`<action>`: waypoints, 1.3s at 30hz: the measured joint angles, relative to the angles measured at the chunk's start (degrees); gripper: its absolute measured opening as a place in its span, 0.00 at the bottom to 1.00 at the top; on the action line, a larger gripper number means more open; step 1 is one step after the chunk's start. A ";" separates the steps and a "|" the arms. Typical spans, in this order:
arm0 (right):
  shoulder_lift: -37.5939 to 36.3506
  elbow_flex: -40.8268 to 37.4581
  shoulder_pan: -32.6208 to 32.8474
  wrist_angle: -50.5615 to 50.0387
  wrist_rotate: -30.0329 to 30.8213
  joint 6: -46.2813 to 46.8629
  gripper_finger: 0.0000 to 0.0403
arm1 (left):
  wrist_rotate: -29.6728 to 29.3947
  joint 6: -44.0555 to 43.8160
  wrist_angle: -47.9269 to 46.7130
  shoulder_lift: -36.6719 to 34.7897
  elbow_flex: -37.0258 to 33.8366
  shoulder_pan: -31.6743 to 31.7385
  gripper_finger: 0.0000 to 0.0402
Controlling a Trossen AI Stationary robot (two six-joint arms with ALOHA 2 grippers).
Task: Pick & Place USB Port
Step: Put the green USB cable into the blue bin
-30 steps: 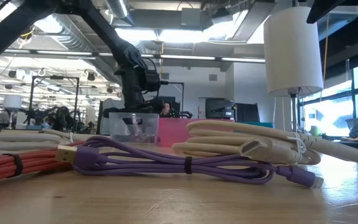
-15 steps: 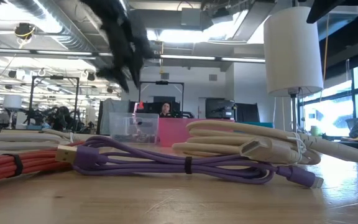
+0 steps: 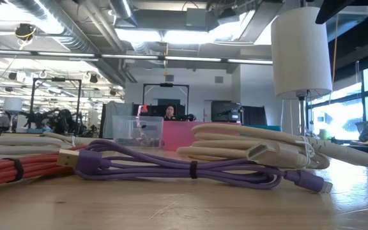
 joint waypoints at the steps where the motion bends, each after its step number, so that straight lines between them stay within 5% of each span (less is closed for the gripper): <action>1: 0.00 0.00 -0.05 0.00 0.00 -0.02 0.61 | -2.15 -4.95 -1.32 -1.13 0.00 -4.14 0.42; 5: 0.00 0.00 -0.28 0.00 0.90 -1.19 0.61 | -12.74 -25.43 -10.23 -2.60 -0.51 -19.48 0.42; 9: 0.00 0.01 -0.82 -0.02 1.51 -1.37 0.61 | -18.40 -40.07 -8.58 -3.24 -8.39 -28.93 0.42; 17: 0.00 0.00 -0.81 -0.03 0.82 -4.15 0.61 | -7.35 -63.66 -2.69 -2.14 -31.96 -36.82 0.42; 27: 0.00 0.01 -0.81 -0.04 -0.03 -5.59 0.61 | -10.71 -75.38 29.09 -2.14 -53.03 -37.83 0.42; 39: 0.00 0.00 -0.81 -0.02 -0.02 -6.99 0.61 | -12.38 -74.61 34.27 -2.14 -61.11 -27.91 0.42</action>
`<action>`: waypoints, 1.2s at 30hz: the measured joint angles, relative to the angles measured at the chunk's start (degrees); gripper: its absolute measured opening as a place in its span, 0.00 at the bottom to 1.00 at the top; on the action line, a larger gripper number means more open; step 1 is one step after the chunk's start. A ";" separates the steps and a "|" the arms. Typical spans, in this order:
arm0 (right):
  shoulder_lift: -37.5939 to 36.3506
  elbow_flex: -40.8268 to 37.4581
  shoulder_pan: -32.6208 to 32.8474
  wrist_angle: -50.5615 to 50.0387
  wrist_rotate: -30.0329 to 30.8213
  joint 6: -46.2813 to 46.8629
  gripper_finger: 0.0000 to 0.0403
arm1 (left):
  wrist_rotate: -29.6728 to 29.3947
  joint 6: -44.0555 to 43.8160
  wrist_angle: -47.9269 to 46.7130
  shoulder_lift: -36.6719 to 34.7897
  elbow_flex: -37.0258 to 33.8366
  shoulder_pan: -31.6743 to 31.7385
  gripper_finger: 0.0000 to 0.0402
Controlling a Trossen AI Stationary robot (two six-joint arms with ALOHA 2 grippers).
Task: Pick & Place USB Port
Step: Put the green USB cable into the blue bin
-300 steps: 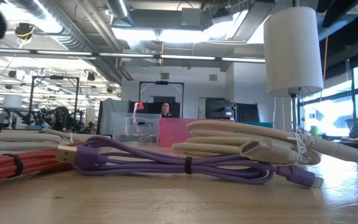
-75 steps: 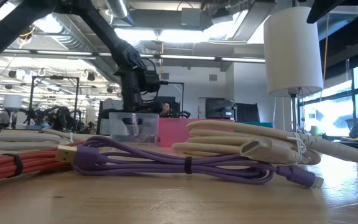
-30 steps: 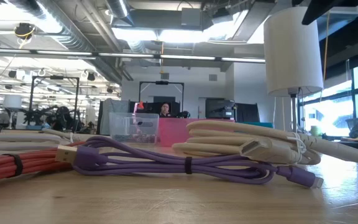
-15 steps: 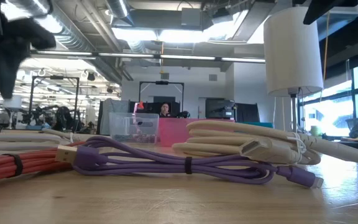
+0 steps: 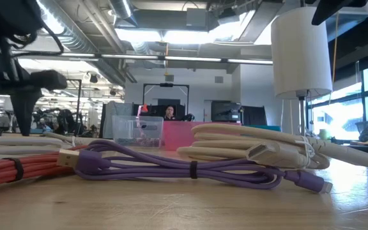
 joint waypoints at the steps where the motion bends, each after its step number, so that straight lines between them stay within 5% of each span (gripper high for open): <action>1: 0.00 0.01 0.00 -0.01 -0.02 0.00 0.61 | 0.02 0.80 0.83 0.00 -0.52 0.79 0.42; 14: 0.00 0.02 0.00 0.00 0.00 -0.42 0.61 | 2.74 7.25 6.05 -0.17 -5.14 6.40 0.41; 17: -0.02 0.02 0.00 -0.02 0.02 -0.42 0.61 | 3.99 9.73 5.22 -0.08 -5.14 6.81 0.35; 24: -0.02 0.02 0.00 -0.02 0.02 -0.38 0.61 | 3.23 13.31 5.23 0.26 -5.18 6.73 0.05; 36: -0.02 0.01 0.00 -0.04 0.02 -0.29 0.61 | -2.79 20.04 2.26 -5.99 4.09 0.54 0.01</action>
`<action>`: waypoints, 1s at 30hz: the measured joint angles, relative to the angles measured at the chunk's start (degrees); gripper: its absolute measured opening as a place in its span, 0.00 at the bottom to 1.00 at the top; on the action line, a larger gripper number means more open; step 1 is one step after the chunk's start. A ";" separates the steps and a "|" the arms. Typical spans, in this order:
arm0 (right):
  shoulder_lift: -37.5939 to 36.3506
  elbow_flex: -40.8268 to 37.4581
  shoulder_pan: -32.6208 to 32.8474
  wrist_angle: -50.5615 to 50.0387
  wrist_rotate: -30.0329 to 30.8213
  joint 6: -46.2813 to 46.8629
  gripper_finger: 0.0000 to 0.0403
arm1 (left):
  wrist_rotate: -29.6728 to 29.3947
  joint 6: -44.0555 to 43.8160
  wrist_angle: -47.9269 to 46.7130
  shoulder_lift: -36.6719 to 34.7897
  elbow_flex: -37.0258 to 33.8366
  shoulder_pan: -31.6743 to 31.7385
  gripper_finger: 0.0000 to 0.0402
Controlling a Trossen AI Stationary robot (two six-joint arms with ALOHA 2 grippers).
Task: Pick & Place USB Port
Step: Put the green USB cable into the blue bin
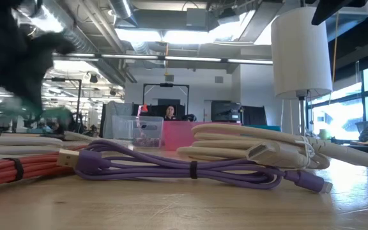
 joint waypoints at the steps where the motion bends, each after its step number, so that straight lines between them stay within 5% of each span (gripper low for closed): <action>1: 0.00 0.01 0.00 0.02 -0.02 0.11 0.61 | -2.02 0.04 -0.02 -0.98 1.44 -1.04 0.01; 7: 0.00 0.01 -1.32 -0.59 0.44 2.48 0.61 | -18.11 9.48 2.82 -5.07 9.26 -5.24 0.01; 10: 0.00 0.01 -2.72 -0.16 0.52 2.94 0.61 | -27.39 24.51 13.37 -6.14 10.30 -5.65 0.01; 13: 0.00 0.01 -4.20 2.85 0.58 -1.84 0.61 | -29.34 44.70 28.40 -6.23 10.21 -4.11 0.01; 20: 0.00 0.01 -7.28 22.36 2.96 -18.16 0.61 | -13.08 77.25 57.60 -2.17 10.19 5.53 0.01; 30: 0.00 0.01 -11.94 60.34 6.80 -41.62 0.61 | 18.53 80.45 80.17 6.87 10.19 22.83 0.01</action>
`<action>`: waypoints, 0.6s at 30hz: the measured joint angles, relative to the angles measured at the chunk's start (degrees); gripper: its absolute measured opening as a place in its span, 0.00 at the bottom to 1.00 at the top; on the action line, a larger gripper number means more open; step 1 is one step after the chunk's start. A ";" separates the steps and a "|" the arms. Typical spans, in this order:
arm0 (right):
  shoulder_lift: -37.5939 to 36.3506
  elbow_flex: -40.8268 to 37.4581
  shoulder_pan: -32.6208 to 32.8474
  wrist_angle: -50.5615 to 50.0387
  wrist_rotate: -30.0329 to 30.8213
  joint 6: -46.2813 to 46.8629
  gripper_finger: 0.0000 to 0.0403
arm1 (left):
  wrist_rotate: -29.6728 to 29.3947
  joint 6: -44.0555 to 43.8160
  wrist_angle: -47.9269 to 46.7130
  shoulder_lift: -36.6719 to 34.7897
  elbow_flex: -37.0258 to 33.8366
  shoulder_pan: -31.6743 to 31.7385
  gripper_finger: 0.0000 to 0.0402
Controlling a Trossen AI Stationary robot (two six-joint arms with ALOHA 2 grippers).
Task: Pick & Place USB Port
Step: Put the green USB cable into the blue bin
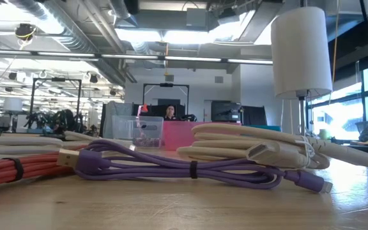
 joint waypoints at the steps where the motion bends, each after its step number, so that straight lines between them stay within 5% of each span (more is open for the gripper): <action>1: 0.00 0.00 -0.62 1.86 -0.40 -1.45 0.61 | 2.88 -0.93 2.52 1.13 0.09 1.31 0.01; 9: 0.00 0.00 -5.34 4.84 -1.14 -2.19 0.61 | 18.56 -5.20 6.70 9.55 5.50 5.27 0.01; 18: 0.00 0.00 -6.55 4.91 -2.24 -0.20 0.61 | 23.21 -2.12 6.51 14.88 11.24 6.85 0.01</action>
